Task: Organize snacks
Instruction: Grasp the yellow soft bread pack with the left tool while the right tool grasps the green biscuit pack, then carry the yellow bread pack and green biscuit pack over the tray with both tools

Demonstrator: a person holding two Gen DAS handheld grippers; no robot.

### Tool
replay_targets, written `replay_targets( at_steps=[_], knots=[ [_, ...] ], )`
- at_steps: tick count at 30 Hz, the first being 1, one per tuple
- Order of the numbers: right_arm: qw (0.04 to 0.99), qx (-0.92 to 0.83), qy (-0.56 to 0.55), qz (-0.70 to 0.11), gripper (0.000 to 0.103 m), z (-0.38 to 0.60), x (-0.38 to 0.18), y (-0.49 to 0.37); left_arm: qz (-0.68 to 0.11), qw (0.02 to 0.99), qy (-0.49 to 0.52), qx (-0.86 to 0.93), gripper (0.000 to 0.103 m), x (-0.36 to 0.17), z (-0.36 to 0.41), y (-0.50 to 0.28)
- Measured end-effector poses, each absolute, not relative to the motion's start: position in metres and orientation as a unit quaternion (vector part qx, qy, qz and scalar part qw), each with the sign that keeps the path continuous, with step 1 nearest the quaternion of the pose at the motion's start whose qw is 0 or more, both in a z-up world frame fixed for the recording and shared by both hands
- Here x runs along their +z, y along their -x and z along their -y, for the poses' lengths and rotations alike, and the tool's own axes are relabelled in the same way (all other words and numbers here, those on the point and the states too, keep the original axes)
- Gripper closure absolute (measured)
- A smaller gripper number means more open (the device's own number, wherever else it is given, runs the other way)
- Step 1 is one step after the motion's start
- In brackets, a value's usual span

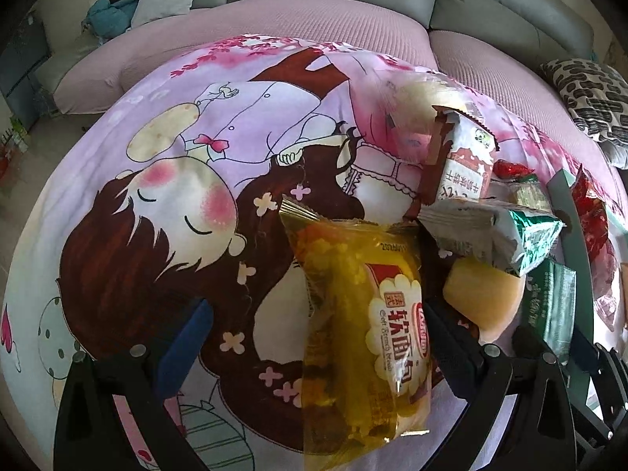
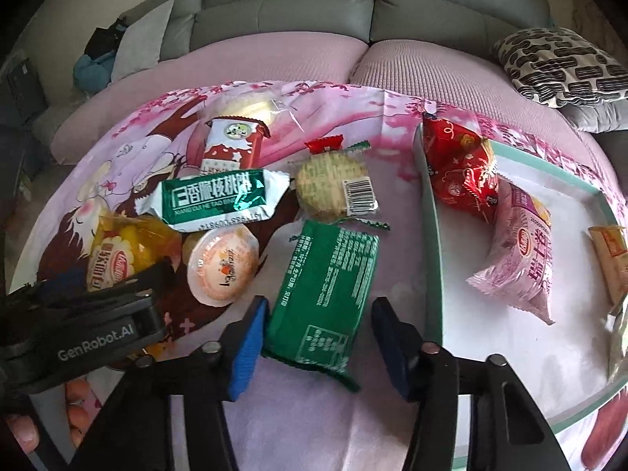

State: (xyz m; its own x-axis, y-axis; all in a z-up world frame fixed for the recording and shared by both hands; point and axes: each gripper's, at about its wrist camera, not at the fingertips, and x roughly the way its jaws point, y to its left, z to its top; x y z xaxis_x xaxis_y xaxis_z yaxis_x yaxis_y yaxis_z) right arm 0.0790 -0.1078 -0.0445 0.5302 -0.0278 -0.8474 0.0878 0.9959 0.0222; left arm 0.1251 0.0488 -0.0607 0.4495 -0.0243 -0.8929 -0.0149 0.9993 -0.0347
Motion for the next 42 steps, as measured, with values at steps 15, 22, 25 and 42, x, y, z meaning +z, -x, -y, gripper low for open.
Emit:
replay_targets(
  at_steps=[15,22,25,42],
  knots=[
    [0.881,-0.037,0.001,-0.472,0.055,0.100,-0.050,-0.082,-0.531,0.847,0.014,0.023,0.000,-0.067,-0.042,-0.125],
    [0.884,-0.037,-0.018,-0.465,0.060,0.108,-0.045,-0.081,-0.522,0.852,0.026,0.017,0.018,-0.058,-0.050,-0.122],
    [0.888,-0.040,-0.026,-0.458,0.060,0.112,-0.041,-0.079,-0.516,0.856,0.036,0.004,0.042,-0.052,-0.053,-0.122],
    [0.915,-0.023,-0.061,-0.399,0.060,0.121,0.002,-0.064,-0.461,0.885,0.070,-0.006,0.060,-0.004,-0.069,-0.110]
  ],
)
